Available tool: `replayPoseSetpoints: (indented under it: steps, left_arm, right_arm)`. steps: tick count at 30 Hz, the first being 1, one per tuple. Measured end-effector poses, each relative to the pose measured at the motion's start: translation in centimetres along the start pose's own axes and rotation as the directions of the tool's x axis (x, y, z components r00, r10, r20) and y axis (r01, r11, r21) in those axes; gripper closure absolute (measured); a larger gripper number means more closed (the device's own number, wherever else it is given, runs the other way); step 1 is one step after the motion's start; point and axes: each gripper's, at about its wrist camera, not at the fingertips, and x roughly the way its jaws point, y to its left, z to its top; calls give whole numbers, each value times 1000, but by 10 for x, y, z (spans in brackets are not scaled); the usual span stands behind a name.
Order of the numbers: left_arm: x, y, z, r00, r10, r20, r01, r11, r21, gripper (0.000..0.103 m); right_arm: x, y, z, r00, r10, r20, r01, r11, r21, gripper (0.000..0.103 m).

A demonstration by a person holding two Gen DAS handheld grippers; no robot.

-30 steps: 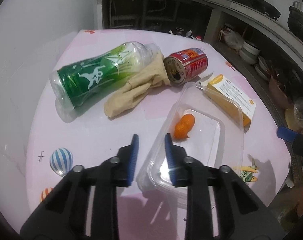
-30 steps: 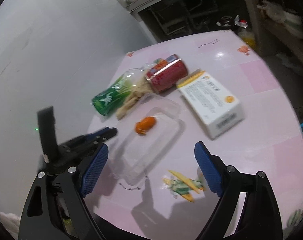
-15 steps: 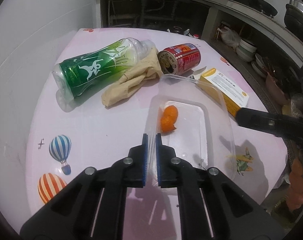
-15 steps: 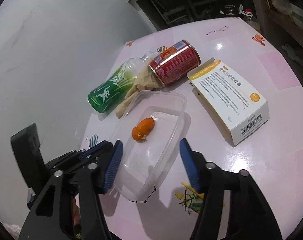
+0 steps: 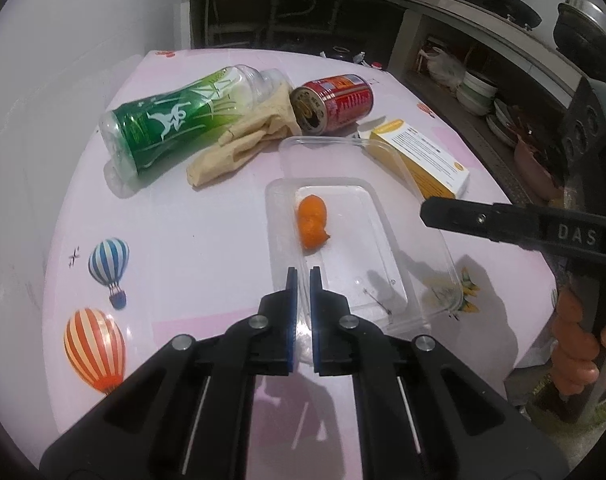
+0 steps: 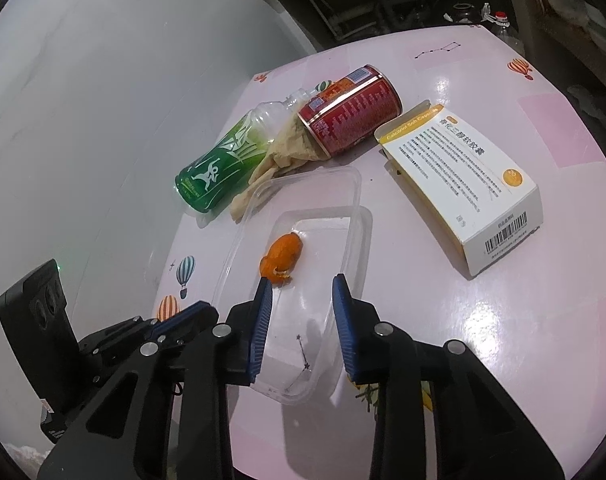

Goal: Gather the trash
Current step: 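Grasp the clear tray rim with the left tool while the right tool grasps the orange piece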

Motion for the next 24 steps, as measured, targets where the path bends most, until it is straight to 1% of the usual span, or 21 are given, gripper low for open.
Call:
replayPoseSetpoints:
  steps: [4, 6, 8, 11, 12, 13, 14, 16, 18, 19, 21, 24]
  left_arm:
    - [-7, 2, -8, 1000, -22, -9, 22, 1000, -15, 99]
    - [-10, 3, -11, 1000, -29, -3, 29, 999, -17, 99]
    - [-11, 5, -12, 1000, -18, 2, 18, 1000, -17, 99]
    - [-10, 8, -12, 1000, -10, 3, 10, 1000, -24, 98]
    - [-10, 9, -12, 1000, -11, 2, 11, 999, -30, 98]
    - [-10, 11, -12, 1000, -13, 2, 13, 999, -35, 98]
    - [-9, 12, -13, 1000, -15, 3, 15, 999, -42, 98]
    - [-9, 13, -13, 1000, -19, 7, 19, 999, -51, 98]
    - [-9, 14, -13, 1000, -24, 12, 24, 998, -59, 98]
    - [-9, 15, -13, 1000, -26, 13, 27, 998, -61, 98]
    - [-9, 17, -13, 999, -34, 15, 35, 997, -72, 98]
    - [-10, 18, -14, 999, -44, 17, 45, 996, -80, 98]
  right_arm:
    - [-3, 2, -5, 1000, -2, -4, 2, 1000, -12, 74]
    - [-9, 5, -6, 1000, -20, 11, 21, 999, -29, 74]
    - [-16, 10, -5, 999, -26, 33, 28, 998, -54, 73]
    - [-26, 22, 2, 998, -25, 58, 31, 994, -105, 71]
    - [-26, 27, 5, 998, -14, 53, 20, 993, -120, 68]
    - [-25, 32, 8, 999, 2, 39, 3, 991, -135, 64]
    - [-20, 39, 11, 1000, 23, 4, -22, 987, -157, 63]
    - [-8, 51, 15, 998, 23, -61, -35, 979, -201, 62]
    - [12, 63, 18, 991, -24, -134, -12, 966, -260, 62]
    - [24, 68, 20, 984, -69, -166, 18, 957, -289, 62]
    - [37, 72, 22, 972, -126, -201, 57, 946, -318, 62]
    - [54, 77, 26, 956, -171, -236, 83, 936, -342, 61]
